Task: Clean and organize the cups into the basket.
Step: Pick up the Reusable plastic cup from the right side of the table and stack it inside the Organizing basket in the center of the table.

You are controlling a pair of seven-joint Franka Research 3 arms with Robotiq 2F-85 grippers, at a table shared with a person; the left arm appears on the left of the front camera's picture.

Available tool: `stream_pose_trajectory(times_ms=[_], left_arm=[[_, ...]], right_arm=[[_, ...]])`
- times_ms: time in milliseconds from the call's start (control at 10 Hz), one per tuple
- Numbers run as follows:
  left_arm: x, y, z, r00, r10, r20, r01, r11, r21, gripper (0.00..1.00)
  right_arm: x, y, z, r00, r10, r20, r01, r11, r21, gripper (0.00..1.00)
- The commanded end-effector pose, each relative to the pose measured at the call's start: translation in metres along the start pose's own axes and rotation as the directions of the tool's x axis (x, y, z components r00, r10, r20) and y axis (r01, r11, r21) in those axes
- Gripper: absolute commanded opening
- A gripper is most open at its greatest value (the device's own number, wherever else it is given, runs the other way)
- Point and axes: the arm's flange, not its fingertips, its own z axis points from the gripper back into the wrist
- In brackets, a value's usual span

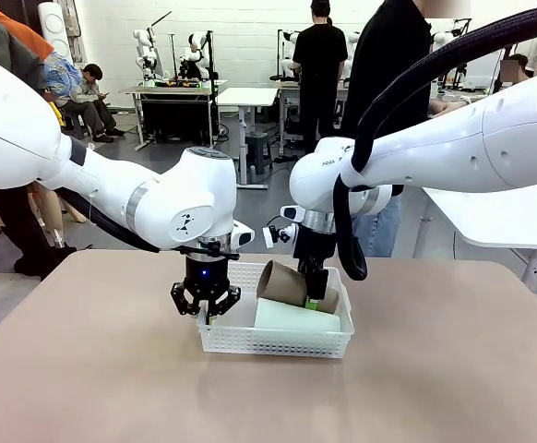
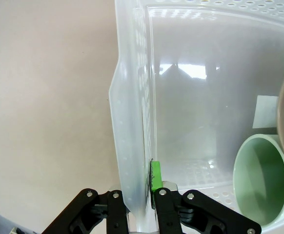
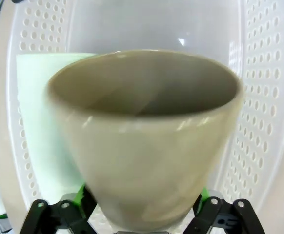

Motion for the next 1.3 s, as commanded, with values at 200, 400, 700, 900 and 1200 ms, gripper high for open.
stream_pose_trajectory(times_ms=[200, 400, 700, 900, 1200], left_arm=[[-0.001, 0.001, 0.000, 1.000, -0.001, -0.003, 0.001, 1.000, 0.002, 0.00], [-0.001, 0.001, 0.000, 1.000, -0.001, -0.003, 0.001, 1.000, 0.002, 0.00], [-0.001, 0.001, 0.000, 1.000, -0.001, -0.003, 0.001, 1.000, 0.002, 0.00], [-0.001, 0.001, 0.000, 1.000, -0.001, -0.003, 0.001, 1.000, 0.002, 0.00], [-0.001, 0.001, 0.000, 1.000, -0.001, -0.003, 0.001, 1.000, 0.002, 0.00]], right_arm=[[-0.002, 0.002, 0.004, 1.000, 0.017, 0.001, -0.017, 1.000, 0.000, 1.00], [-0.003, 0.003, 0.005, 1.000, 0.015, 0.005, -0.015, 1.000, -0.009, 1.00], [-0.026, 0.023, 0.045, 0.998, -0.009, 0.067, 0.018, 0.991, -0.129, 1.00], [-0.085, 0.064, 0.098, 0.977, -0.041, 0.209, 0.096, 0.961, -0.258, 1.00], [-0.200, 0.143, 0.147, 0.908, 0.019, 0.418, 0.147, 0.921, -0.361, 1.00]])
